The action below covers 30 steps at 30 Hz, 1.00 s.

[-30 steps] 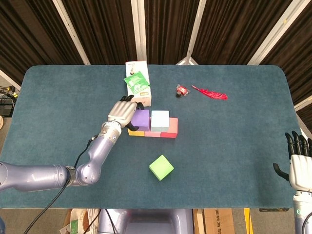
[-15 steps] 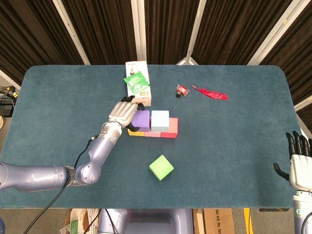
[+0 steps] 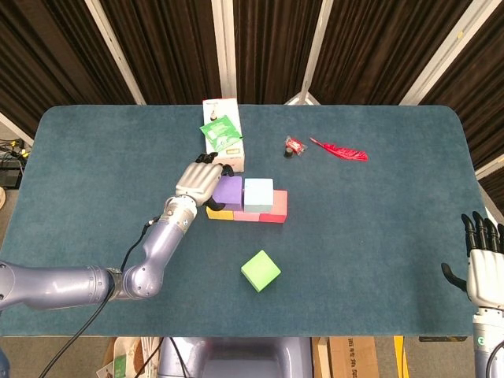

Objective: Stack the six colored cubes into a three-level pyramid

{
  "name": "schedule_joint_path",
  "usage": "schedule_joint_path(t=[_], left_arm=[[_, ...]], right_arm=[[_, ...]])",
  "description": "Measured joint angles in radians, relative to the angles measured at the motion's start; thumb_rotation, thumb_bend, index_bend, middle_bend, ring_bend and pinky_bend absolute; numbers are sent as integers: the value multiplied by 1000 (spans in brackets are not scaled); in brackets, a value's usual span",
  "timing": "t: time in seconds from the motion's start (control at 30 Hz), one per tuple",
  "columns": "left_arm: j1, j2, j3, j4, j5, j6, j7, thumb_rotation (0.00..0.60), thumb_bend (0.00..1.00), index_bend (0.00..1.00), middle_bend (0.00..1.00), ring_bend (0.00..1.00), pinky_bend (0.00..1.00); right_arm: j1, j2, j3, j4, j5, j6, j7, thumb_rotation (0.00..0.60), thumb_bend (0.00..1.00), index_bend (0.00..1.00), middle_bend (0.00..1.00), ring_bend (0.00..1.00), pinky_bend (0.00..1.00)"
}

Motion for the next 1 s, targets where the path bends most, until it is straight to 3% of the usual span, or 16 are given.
schedule_joint_path(t=[1.0], left_arm=[[-4, -18, -3, 19, -18, -9, 18, 600, 358, 332, 255, 0, 0]], right_arm=[[0, -1, 3, -4, 9, -1, -5, 600, 242, 5, 44, 0, 0]])
